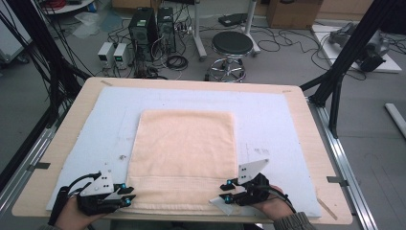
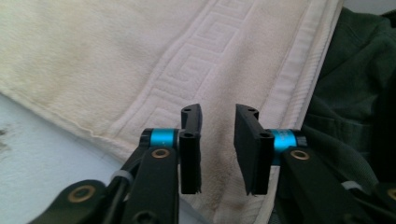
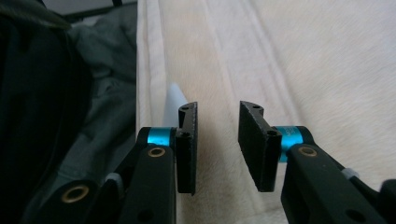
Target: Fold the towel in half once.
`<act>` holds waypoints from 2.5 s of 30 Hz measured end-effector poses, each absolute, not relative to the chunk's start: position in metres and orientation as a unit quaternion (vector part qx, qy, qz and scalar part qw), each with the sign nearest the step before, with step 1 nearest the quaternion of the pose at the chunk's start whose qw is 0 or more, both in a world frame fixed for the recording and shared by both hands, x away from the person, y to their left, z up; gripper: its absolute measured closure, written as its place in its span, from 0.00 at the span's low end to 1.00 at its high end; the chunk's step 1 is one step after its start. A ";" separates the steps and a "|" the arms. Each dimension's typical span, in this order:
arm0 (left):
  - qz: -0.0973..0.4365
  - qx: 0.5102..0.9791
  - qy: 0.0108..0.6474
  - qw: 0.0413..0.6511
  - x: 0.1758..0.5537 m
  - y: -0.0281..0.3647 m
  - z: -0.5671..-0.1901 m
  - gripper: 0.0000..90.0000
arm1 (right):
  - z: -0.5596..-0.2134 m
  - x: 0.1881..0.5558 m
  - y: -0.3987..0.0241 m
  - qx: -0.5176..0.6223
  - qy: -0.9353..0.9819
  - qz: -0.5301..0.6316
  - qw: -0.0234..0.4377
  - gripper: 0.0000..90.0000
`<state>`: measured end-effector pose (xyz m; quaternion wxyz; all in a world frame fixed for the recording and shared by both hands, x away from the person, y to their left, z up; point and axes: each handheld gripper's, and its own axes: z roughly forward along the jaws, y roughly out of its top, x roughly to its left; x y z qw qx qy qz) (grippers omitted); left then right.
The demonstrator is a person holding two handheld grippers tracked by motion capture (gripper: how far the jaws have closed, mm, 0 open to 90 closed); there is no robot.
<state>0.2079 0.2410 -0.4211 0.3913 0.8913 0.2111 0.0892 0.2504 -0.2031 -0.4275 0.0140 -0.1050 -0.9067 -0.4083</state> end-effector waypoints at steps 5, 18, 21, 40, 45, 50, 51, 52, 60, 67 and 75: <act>0.079 0.903 0.203 0.371 0.213 0.236 -0.429 0.94 | -0.437 0.252 -0.199 -0.102 -0.913 -0.393 0.024 0.92; 0.091 0.887 0.190 0.410 0.199 0.241 -0.399 0.96 | -0.405 0.243 -0.213 -0.083 -0.898 -0.431 0.017 0.96; 0.065 0.895 0.193 0.396 0.201 0.239 -0.413 0.95 | -0.417 0.242 -0.209 -0.082 -0.911 -0.404 0.037 0.91; 0.118 0.863 0.242 0.428 0.230 0.240 -0.413 0.69 | -0.420 0.274 -0.219 -0.162 -0.882 -0.443 -0.006 0.66; 0.126 0.854 0.254 0.436 0.242 0.240 -0.412 0.64 | -0.418 0.283 -0.223 -0.184 -0.873 -0.450 -0.021 0.59; 0.133 0.847 0.266 0.440 0.253 0.240 -0.412 0.58 | -0.416 0.294 -0.225 -0.214 -0.864 -0.455 -0.039 0.48; 0.132 0.845 0.270 0.441 0.256 0.240 -0.412 0.57 | -0.415 0.296 -0.225 -0.219 -0.862 -0.455 -0.040 0.47; 0.132 0.845 0.273 0.441 0.257 0.240 -0.411 0.57 | -0.414 0.298 -0.225 -0.222 -0.860 -0.458 -0.046 0.45; 0.147 0.827 0.291 0.457 0.266 0.242 -0.405 0.48 | -0.407 0.313 -0.219 -0.241 -0.849 -0.463 -0.083 0.32; 0.150 0.818 0.304 0.465 0.277 0.244 -0.401 0.43 | -0.402 0.327 -0.215 -0.251 -0.843 -0.468 -0.089 0.27; 0.161 0.808 0.319 0.469 0.289 0.245 -0.392 0.38 | -0.396 0.340 -0.210 -0.260 -0.841 -0.465 -0.096 0.23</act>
